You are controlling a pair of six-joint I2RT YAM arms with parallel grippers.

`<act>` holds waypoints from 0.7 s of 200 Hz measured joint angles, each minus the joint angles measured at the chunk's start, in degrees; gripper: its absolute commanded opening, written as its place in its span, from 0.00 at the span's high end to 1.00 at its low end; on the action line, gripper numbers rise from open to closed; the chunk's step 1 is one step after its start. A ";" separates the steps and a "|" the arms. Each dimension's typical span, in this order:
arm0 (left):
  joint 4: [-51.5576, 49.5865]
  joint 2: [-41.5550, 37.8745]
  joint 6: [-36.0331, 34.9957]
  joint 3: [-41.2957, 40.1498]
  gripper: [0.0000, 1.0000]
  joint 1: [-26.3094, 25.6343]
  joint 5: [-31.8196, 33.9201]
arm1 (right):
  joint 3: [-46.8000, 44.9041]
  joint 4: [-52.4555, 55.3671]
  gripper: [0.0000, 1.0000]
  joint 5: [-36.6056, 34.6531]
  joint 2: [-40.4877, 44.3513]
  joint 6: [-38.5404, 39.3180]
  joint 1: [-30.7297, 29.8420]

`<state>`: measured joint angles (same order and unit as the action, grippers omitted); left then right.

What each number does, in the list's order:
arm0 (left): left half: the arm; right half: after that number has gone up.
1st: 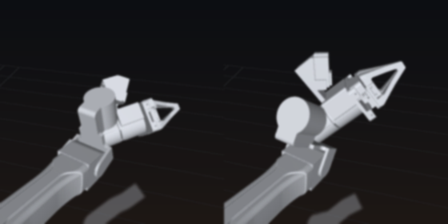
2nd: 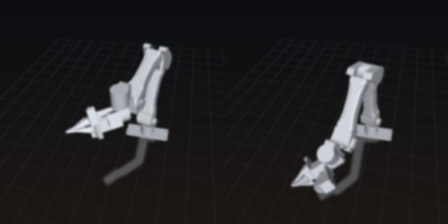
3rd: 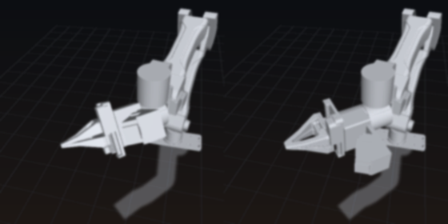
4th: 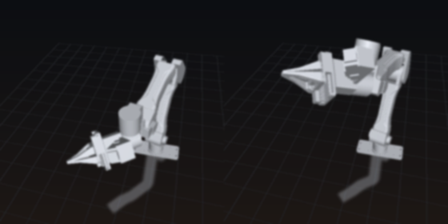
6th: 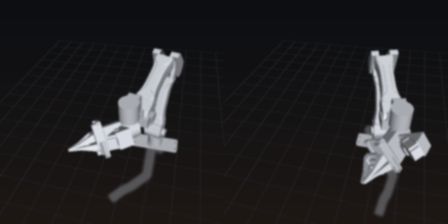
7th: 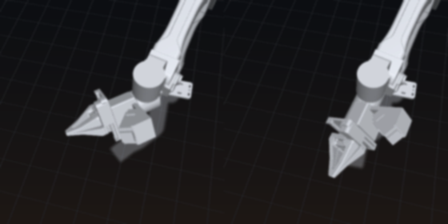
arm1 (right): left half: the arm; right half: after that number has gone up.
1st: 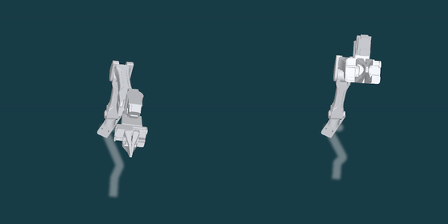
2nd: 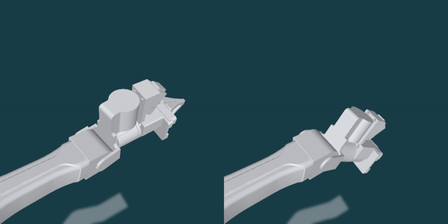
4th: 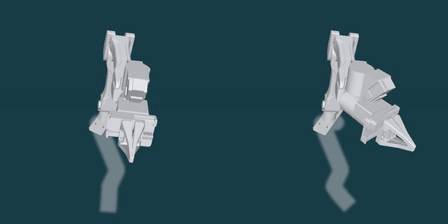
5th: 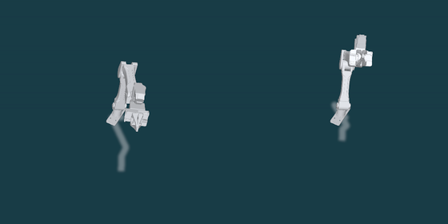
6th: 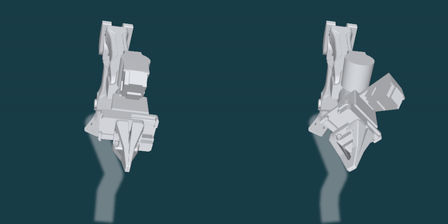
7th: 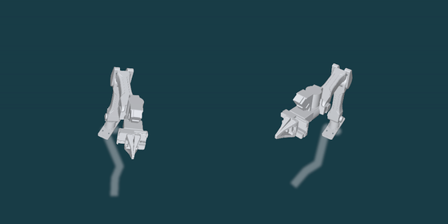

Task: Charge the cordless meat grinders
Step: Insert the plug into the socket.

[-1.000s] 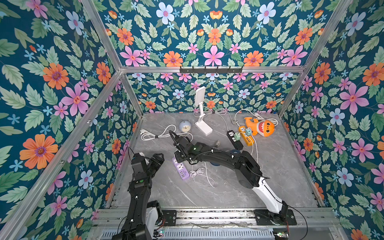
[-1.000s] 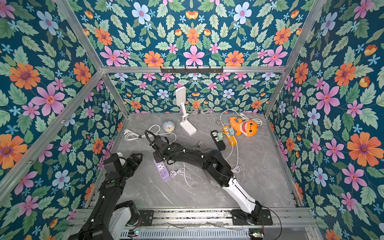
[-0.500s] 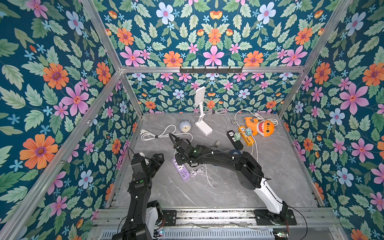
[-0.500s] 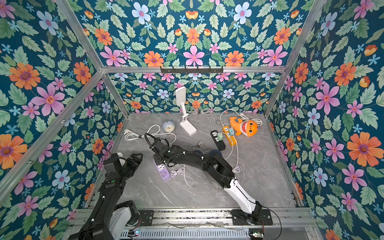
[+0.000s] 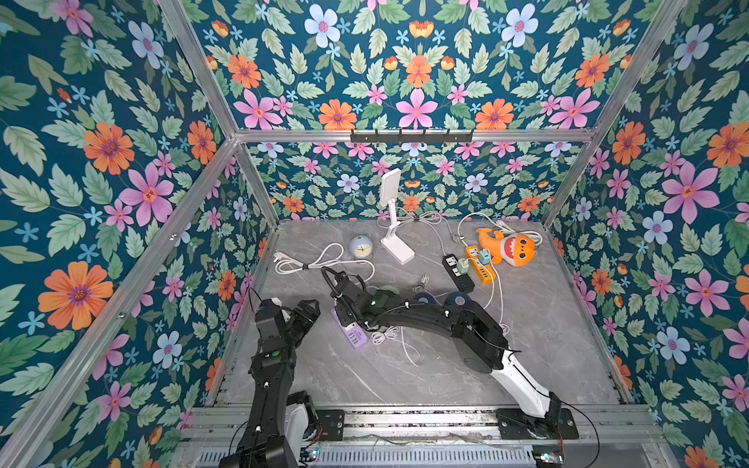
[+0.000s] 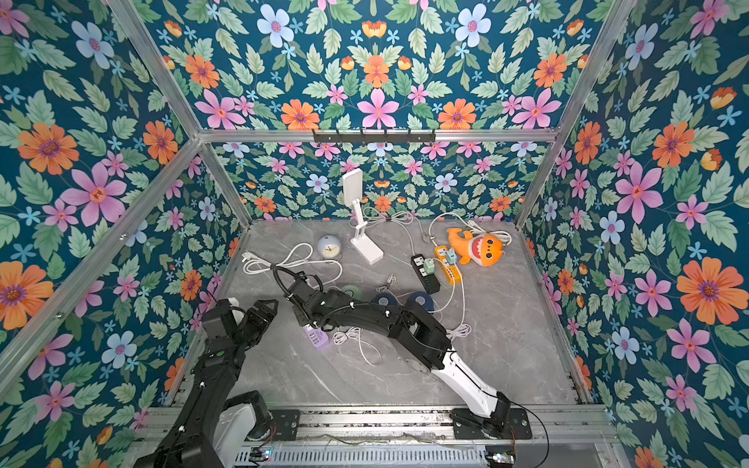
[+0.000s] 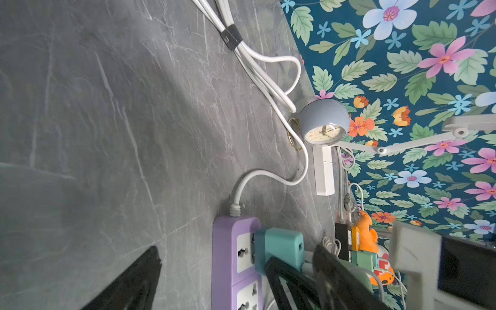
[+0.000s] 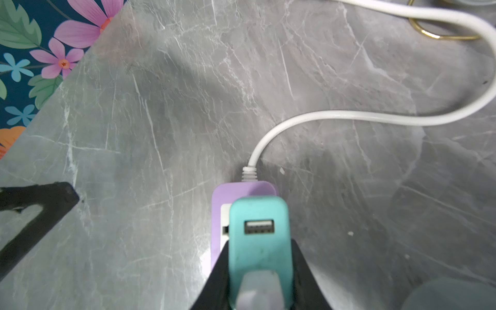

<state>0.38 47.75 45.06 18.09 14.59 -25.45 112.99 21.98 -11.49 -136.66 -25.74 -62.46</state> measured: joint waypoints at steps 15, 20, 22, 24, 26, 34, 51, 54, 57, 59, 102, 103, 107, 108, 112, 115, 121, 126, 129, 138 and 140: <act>0.00 0.17 0.02 0.07 0.11 0.04 -0.02 | -0.39 -0.55 1.00 -0.70 -0.44 -0.17 -0.17; 0.02 0.26 0.02 0.09 0.11 0.09 -0.02 | -0.33 -0.55 1.00 -0.92 -0.59 -0.20 -0.22; 0.02 0.31 0.02 0.11 0.11 0.09 -0.02 | -0.24 -0.50 1.00 -0.98 -0.63 -0.20 -0.22; 0.00 0.33 0.02 0.13 0.11 0.11 -0.02 | -0.13 -0.46 1.00 -1.03 -0.74 -0.20 -0.22; 0.00 0.35 0.02 0.15 0.11 0.13 -0.02 | 0.00 -0.46 1.00 -1.11 -0.83 -0.20 -0.22; 0.04 0.39 0.02 0.17 0.11 0.17 -0.02 | 0.96 -0.28 1.00 -1.46 -1.46 -0.26 -0.22; 0.17 0.37 0.02 0.20 0.11 0.31 -0.09 | 4.22 1.33 1.00 -2.14 -3.37 -0.44 -0.33; 0.20 0.37 0.02 0.20 0.11 0.33 -0.07 | 4.81 1.68 1.00 -2.21 -3.69 -0.42 -0.33; 0.22 0.35 0.04 0.20 0.11 0.37 -0.07 | 5.38 2.01 1.00 -2.25 -4.04 -0.42 -0.33; 0.24 0.35 0.04 0.20 0.11 0.37 -0.07 | 5.75 2.16 1.00 -2.27 -4.28 -0.44 -0.33; 0.50 0.28 0.02 0.37 0.11 0.68 -0.09 | 5.86 1.44 1.00 -2.51 -5.07 -0.72 -0.33; 0.50 0.28 0.02 0.37 0.11 0.68 -0.09 | 5.55 1.11 1.00 -2.54 -4.92 -0.76 -0.35; 0.52 0.28 0.02 0.37 0.11 0.70 -0.09 | 4.76 0.48 1.00 -2.58 -4.57 -0.85 -0.37; 0.52 0.28 0.02 0.37 0.11 0.70 -0.09 | 4.44 0.22 1.00 -2.58 -4.39 -0.92 -0.37; 0.52 0.31 0.02 0.37 0.11 0.72 -0.09 | 3.39 -0.66 1.00 -2.60 -3.89 -1.07 -0.39; 0.55 0.31 0.02 0.37 0.11 0.74 -0.09 | 2.58 -1.36 1.00 -2.58 -3.54 -1.09 -0.44; 0.61 0.33 0.02 0.37 0.11 0.76 -0.09 | 0.72 -2.95 1.00 -2.54 -2.69 -1.18 -0.55; 0.70 0.35 0.02 0.37 0.11 0.79 -0.09 | -0.94 -4.39 1.00 -2.43 -1.79 -1.29 -0.59; 0.79 0.37 0.02 0.37 0.11 0.79 -0.11 | -1.84 -5.09 1.00 -2.32 -1.36 -1.33 -0.61; 1.01 0.55 0.02 0.37 0.11 0.81 -0.11 | -4.85 -6.69 1.00 -2.25 0.26 -1.51 -0.76; 1.07 0.59 0.02 0.37 0.11 0.81 -0.13 | -5.64 -6.93 1.00 -2.25 0.74 -1.53 -0.79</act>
<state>1.45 48.34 45.08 18.46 15.40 -25.58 107.35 15.05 -13.74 -135.92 -27.27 -63.24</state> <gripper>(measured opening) 0.892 0.275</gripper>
